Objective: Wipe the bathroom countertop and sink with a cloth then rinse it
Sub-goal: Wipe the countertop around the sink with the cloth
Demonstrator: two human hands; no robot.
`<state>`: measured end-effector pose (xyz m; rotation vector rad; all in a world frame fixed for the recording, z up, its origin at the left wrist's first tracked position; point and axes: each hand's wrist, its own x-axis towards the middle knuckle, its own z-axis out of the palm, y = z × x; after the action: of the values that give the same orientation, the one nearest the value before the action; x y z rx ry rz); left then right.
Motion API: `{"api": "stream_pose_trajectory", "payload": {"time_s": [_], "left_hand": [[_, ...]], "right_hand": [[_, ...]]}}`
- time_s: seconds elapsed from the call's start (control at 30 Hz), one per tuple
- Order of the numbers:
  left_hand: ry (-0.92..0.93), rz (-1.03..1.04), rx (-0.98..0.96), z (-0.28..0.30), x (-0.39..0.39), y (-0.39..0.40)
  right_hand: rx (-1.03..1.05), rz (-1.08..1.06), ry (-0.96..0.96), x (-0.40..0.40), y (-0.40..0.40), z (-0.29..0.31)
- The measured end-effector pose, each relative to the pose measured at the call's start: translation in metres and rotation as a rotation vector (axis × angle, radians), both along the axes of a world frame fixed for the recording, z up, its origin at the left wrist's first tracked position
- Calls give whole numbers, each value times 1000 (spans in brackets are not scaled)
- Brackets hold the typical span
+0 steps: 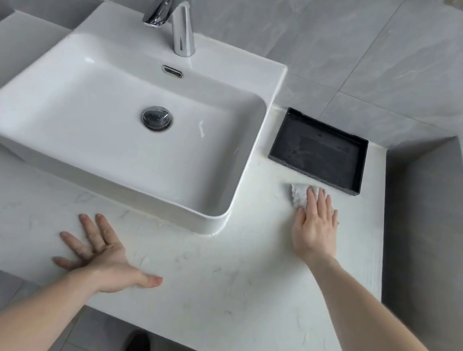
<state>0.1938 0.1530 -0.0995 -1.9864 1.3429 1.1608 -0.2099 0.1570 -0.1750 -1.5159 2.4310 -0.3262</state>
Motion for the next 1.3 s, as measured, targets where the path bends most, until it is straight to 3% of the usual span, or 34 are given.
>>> {"api": "stream_pose_trajectory", "payload": {"time_s": [0.2,0.33,0.7,0.87,1.17,1.3], "left_hand": [[4,0,-14,0,0,3],[5,3,-13,2,1,3],[5,-2,-19,1,-1,5],[5,0,-23,0,0,4],[26,4,-21,3,3,3],[35,5,-20,3,3,4]], "right_hand": [[34,-248,35,-79,44,6],[11,-364,-5,-88,48,10],[152,196,-59,80,-46,18],[85,299,-41,91,-32,14],[-43,-290,-69,-58,63,17],[-130,-455,-159,-54,61,36]]}}
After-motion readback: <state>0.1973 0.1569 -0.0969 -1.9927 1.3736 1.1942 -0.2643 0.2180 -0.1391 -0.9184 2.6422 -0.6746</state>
